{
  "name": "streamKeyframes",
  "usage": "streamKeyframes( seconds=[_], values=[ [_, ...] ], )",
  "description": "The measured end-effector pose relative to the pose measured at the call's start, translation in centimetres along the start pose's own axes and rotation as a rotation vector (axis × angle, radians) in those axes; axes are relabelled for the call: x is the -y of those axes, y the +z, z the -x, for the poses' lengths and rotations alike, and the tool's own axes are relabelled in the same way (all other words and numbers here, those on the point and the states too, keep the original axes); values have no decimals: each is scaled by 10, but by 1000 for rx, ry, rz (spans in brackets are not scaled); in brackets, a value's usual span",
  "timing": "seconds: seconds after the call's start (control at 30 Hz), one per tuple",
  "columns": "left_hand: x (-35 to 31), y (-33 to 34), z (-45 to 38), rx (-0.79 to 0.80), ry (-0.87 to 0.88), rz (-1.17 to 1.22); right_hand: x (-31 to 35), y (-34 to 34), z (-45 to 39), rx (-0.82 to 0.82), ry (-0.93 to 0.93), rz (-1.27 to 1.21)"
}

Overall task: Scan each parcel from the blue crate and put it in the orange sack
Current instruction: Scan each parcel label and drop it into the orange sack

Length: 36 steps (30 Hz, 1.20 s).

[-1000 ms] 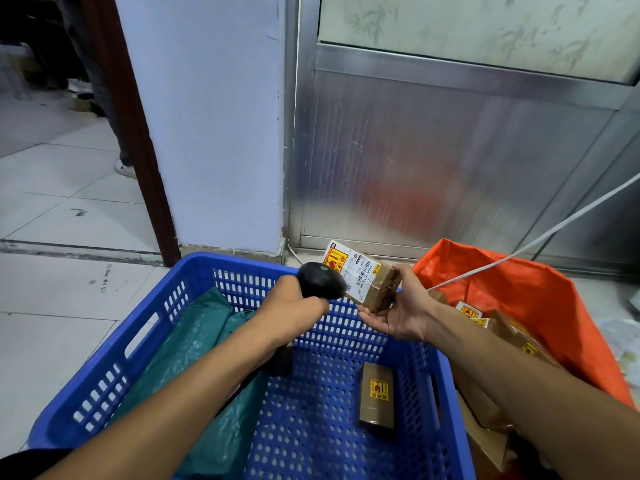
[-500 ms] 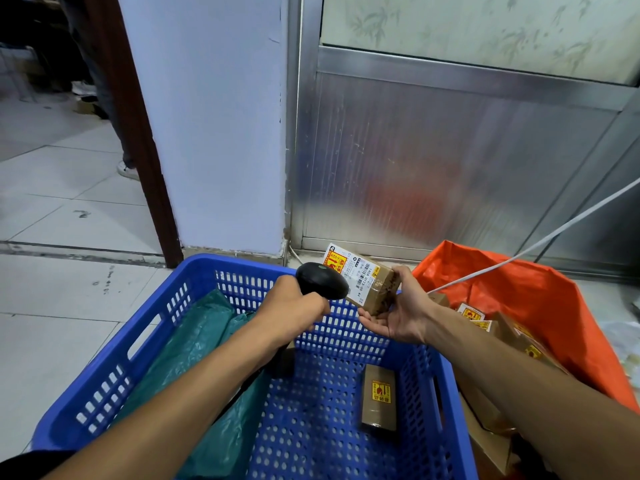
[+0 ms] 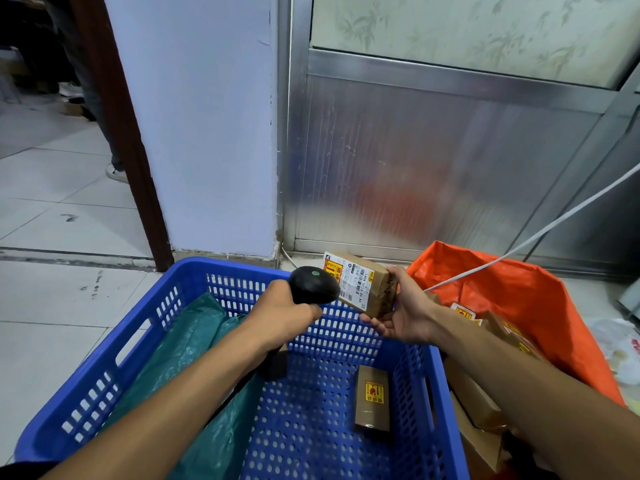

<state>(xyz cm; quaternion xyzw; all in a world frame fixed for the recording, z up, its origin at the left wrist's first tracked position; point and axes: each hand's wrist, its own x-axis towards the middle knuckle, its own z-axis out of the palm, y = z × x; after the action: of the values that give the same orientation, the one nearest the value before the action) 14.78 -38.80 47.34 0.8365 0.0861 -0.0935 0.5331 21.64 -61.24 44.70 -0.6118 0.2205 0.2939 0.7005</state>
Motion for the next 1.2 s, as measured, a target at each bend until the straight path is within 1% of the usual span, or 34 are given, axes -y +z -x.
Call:
streamKeyframes(
  seconds=[0.17,0.37,0.5,0.6,0.73,0.83,1.0,1.1,1.17,1.2],
  values=[
    [0,1,0,-7,-4,-20,2,-21,3,-56,-47,33],
    [-3,3,2,-4,-13,-41,10,-52,10,-219,-181,41],
    [-4,5,3,-11,-14,-70,15,-77,18,-306,-206,78],
    [-4,9,1,-4,-18,-79,17,-102,25,-419,-247,110],
    [-4,14,0,3,-18,-100,9,-139,30,-598,-355,113],
    [-5,18,1,8,-13,-108,2,-164,32,-681,-408,82],
    [-6,23,3,13,-6,-122,-7,-190,31,-790,-408,64],
    [-8,27,3,13,-7,-139,-14,-226,13,-938,-413,57],
    [-9,29,3,14,-7,-147,-18,-251,1,-1035,-372,41],
    [-9,30,3,14,-6,-152,-20,-251,5,-1071,-354,29]
  ],
)
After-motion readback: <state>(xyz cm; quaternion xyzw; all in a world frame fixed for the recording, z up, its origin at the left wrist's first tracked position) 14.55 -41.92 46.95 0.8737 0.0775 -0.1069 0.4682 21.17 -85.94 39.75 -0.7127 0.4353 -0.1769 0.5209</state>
